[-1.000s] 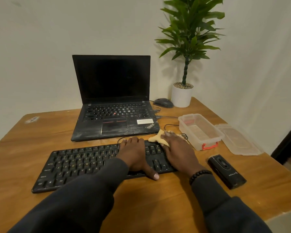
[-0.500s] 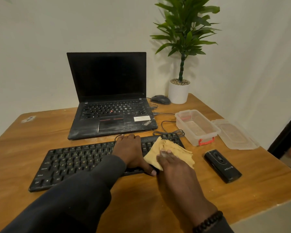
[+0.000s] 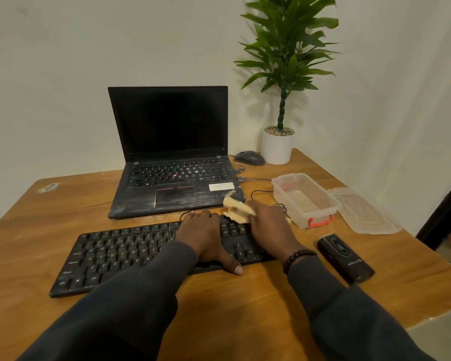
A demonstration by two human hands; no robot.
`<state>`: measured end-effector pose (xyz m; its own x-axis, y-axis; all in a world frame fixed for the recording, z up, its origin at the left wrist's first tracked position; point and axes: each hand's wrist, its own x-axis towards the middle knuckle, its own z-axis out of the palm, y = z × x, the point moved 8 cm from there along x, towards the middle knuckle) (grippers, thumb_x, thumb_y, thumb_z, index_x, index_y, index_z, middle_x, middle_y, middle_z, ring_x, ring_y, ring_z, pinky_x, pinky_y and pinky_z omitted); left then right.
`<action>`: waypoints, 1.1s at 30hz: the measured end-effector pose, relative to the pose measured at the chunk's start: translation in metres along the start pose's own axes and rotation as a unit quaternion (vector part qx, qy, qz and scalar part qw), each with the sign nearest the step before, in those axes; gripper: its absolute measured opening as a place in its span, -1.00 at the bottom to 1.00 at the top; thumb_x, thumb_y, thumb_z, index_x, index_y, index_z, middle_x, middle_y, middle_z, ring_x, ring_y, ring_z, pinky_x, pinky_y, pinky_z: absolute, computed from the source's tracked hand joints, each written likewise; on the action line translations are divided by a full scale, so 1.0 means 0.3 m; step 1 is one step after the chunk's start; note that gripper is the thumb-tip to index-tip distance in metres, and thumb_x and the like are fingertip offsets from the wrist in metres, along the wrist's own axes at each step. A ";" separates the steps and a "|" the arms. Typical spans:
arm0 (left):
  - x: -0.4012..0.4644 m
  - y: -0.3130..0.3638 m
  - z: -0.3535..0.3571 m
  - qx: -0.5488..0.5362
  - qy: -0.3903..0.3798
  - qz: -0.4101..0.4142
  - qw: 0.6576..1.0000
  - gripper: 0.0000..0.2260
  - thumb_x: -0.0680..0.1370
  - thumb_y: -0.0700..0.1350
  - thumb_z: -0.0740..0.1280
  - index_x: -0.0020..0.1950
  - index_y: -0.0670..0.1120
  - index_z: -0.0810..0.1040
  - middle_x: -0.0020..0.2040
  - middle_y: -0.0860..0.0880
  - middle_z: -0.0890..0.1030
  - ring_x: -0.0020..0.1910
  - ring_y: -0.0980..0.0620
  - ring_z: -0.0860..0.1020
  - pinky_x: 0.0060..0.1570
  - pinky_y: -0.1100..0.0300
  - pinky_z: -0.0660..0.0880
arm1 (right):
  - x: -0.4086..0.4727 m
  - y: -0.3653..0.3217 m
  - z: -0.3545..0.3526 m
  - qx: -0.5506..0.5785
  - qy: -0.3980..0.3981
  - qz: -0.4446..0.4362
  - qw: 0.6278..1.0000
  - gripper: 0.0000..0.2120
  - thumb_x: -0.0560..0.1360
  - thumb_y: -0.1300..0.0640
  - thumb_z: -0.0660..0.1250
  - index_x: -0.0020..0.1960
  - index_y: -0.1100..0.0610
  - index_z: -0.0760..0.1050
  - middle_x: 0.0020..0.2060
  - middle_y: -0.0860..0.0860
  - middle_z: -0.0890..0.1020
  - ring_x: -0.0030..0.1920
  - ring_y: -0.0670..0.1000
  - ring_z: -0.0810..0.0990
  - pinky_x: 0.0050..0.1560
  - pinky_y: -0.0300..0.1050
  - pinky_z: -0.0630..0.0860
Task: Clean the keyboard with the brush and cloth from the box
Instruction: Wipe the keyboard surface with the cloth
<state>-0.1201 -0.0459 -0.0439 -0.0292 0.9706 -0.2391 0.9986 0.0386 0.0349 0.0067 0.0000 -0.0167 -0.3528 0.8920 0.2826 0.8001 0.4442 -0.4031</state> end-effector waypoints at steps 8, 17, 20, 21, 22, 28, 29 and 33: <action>0.009 0.000 -0.002 -0.015 0.008 0.011 1.000 0.02 0.16 0.47 0.49 0.46 -0.06 0.32 0.35 -0.08 0.43 0.32 -0.09 0.38 0.40 0.01 0.26 | -0.088 -0.023 -0.079 0.144 0.009 0.002 0.989 -0.73 0.59 0.21 0.22 0.20 -0.05 0.54 -0.02 -0.09 0.63 0.01 -0.06 0.57 -0.08 -0.32 0.45; 0.003 -0.003 0.004 -0.004 -0.005 0.008 1.000 0.13 0.19 0.47 0.47 0.55 -0.14 0.19 0.50 -0.13 0.30 0.46 -0.14 0.27 0.49 -0.05 0.14 | -0.018 0.133 -0.211 0.198 0.214 0.099 0.951 -0.60 0.49 0.20 0.39 0.31 0.07 0.44 0.12 -0.02 0.53 0.12 -0.02 0.48 0.09 -0.15 0.45; 0.003 -0.004 0.003 -0.005 -0.002 0.008 1.000 0.12 0.17 0.47 0.47 0.53 -0.12 0.22 0.47 -0.12 0.33 0.43 -0.13 0.30 0.47 -0.04 0.17 | -0.023 0.037 -0.053 -0.126 0.068 -0.027 0.989 -0.58 0.54 0.22 0.30 0.38 0.01 0.44 0.18 0.05 0.49 0.20 0.04 0.44 0.23 -0.11 0.42; 0.003 -0.004 0.003 -0.005 -0.001 0.008 1.000 0.12 0.17 0.48 0.47 0.53 -0.12 0.23 0.47 -0.12 0.34 0.43 -0.13 0.30 0.47 -0.04 0.18 | -0.038 0.029 -0.004 -0.159 0.020 -0.033 0.987 -0.58 0.55 0.20 0.29 0.39 -0.01 0.43 0.17 0.05 0.48 0.19 0.05 0.44 0.21 -0.11 0.42; 0.003 -0.003 0.002 -0.004 -0.001 0.008 1.000 0.11 0.17 0.48 0.47 0.52 -0.11 0.23 0.46 -0.12 0.34 0.43 -0.13 0.30 0.47 -0.04 0.19 | -0.051 0.028 0.015 -0.155 -0.005 -0.021 0.988 -0.58 0.56 0.18 0.28 0.40 -0.03 0.43 0.16 0.06 0.48 0.17 0.06 0.46 0.16 -0.12 0.43; 0.003 0.003 -0.003 -0.003 -0.004 0.010 1.000 0.09 0.19 0.46 0.47 0.52 -0.12 0.23 0.45 -0.12 0.35 0.42 -0.13 0.31 0.46 -0.03 0.20 | -0.079 0.073 -0.064 0.233 -0.052 0.107 0.965 -0.71 0.56 0.16 0.29 0.26 0.04 0.57 -0.02 0.02 0.67 -0.09 -0.05 0.60 -0.11 -0.15 0.56; 0.003 0.002 -0.002 -0.004 -0.007 0.010 1.000 0.10 0.19 0.46 0.47 0.53 -0.13 0.23 0.46 -0.12 0.34 0.43 -0.13 0.30 0.47 -0.03 0.19 | -0.059 0.111 -0.108 0.244 0.027 0.142 0.959 -0.69 0.56 0.18 0.28 0.28 0.07 0.55 0.00 0.03 0.67 -0.09 -0.04 0.59 -0.09 -0.12 0.56; 0.003 -0.002 0.005 -0.005 -0.010 0.011 1.000 0.12 0.19 0.47 0.47 0.55 -0.13 0.20 0.49 -0.12 0.31 0.45 -0.14 0.28 0.48 -0.04 0.16 | -0.070 0.088 -0.147 0.052 0.144 0.116 0.981 -0.67 0.54 0.17 0.32 0.31 0.08 0.52 0.08 0.03 0.56 0.02 0.00 0.55 0.03 -0.11 0.55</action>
<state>-0.1207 -0.0455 -0.0456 -0.0057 0.9664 -0.2569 0.9985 0.0193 0.0507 0.0568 -0.0108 0.0050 -0.0041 0.9161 0.4009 0.7833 0.2522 -0.5682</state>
